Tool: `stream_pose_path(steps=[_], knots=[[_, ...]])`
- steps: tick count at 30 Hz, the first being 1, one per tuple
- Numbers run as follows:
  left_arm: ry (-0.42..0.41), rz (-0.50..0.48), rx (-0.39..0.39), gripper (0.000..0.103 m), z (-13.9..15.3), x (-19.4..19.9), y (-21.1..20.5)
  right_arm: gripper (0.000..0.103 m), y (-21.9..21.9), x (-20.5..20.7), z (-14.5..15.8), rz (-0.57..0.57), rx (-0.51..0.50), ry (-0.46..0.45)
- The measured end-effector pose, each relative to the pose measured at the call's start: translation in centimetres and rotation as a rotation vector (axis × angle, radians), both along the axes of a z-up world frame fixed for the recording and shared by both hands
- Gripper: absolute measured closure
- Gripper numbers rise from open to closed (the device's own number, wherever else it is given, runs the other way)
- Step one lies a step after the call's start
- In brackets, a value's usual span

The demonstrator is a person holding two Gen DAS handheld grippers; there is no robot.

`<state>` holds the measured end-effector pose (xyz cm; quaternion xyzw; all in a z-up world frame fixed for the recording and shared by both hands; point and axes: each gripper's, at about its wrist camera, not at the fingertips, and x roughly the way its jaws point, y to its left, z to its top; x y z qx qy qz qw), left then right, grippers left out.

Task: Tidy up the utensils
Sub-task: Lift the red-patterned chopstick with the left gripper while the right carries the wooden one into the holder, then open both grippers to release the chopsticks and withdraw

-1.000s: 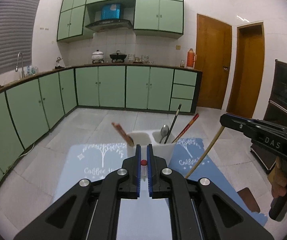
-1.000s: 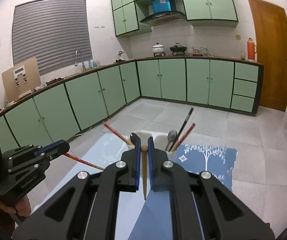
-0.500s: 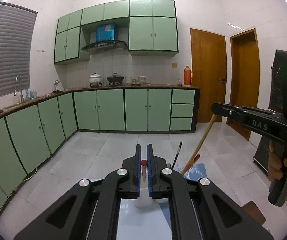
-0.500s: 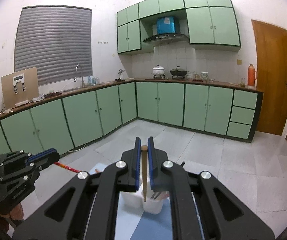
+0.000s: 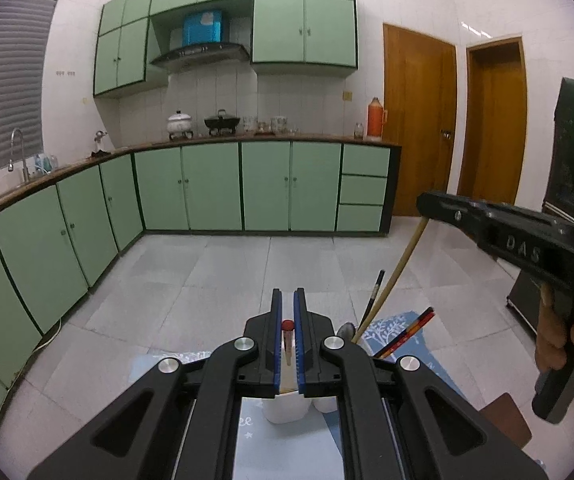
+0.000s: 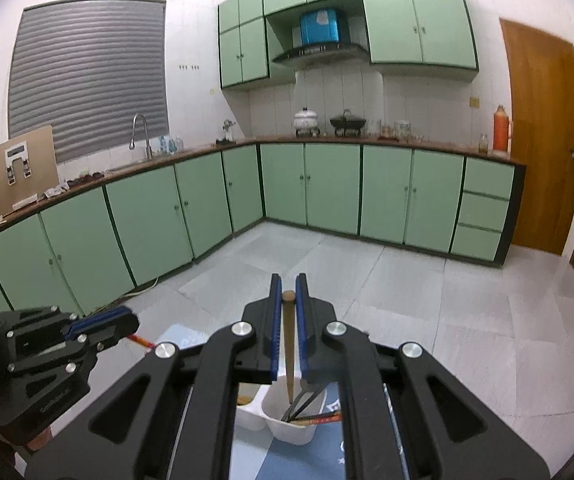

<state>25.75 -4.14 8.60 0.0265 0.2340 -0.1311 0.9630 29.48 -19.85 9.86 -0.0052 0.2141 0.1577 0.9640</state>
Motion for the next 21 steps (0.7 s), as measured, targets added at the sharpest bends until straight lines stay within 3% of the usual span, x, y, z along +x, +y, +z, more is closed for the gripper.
stream_pose_path(steps=[11, 15, 21], knots=[[0.089, 0.009, -0.041, 0.093, -4.3, 3.1, -0.1, 0.093, 1.0, 1.1, -4.2, 0.015, 0.003, 0.092], [0.098, 0.021, -0.058, 0.089, -4.6, 3.1, 0.5, 0.079, 0.6, 0.1, -3.9, 0.001, 0.011, 0.072], [0.058, 0.045, -0.081, 0.064, -3.2, 1.4, 1.1, 0.062, -0.4, -2.2, -2.9, -0.023, 0.044, 0.041]])
